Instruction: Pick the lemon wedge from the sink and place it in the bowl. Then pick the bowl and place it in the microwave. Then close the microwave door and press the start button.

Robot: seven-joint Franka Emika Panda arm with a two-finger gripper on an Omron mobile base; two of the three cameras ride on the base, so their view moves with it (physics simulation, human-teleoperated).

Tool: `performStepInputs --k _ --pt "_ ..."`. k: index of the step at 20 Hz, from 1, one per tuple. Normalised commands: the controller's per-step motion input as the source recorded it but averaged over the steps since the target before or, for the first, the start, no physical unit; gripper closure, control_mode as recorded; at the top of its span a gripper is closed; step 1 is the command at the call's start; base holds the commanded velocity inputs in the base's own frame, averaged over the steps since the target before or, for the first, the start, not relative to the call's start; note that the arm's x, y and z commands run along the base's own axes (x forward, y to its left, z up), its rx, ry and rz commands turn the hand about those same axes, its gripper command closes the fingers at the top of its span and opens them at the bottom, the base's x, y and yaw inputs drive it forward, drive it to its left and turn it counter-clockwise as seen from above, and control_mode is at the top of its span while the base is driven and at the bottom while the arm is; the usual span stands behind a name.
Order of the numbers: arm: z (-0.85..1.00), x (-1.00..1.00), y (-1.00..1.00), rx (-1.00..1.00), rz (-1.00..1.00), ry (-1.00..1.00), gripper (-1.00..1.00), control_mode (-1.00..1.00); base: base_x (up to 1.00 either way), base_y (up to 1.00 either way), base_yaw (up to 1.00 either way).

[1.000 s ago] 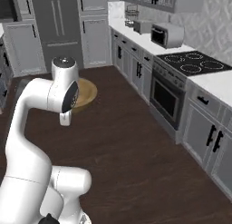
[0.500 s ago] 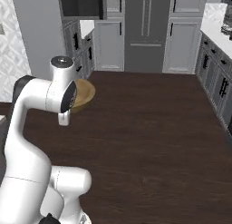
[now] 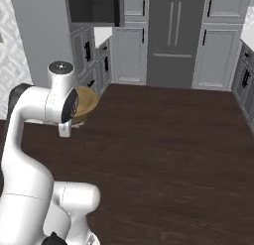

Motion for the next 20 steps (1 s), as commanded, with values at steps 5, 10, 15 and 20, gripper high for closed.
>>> performStepInputs --k 5,10,15,20 --pt "0.00 0.00 0.00 0.00 0.00 0.00 1.00 1.00 1.00 0.00 -0.22" --pt "0.00 0.00 0.00 0.00 0.00 0.00 1.00 1.00 1.00 -0.14 -0.26" --pt "0.00 0.00 0.00 0.00 0.00 0.00 1.00 1.00 1.00 -0.23 -0.18" --pt "0.00 0.00 0.00 0.00 0.00 0.00 1.00 1.00 1.00 -0.52 0.00"
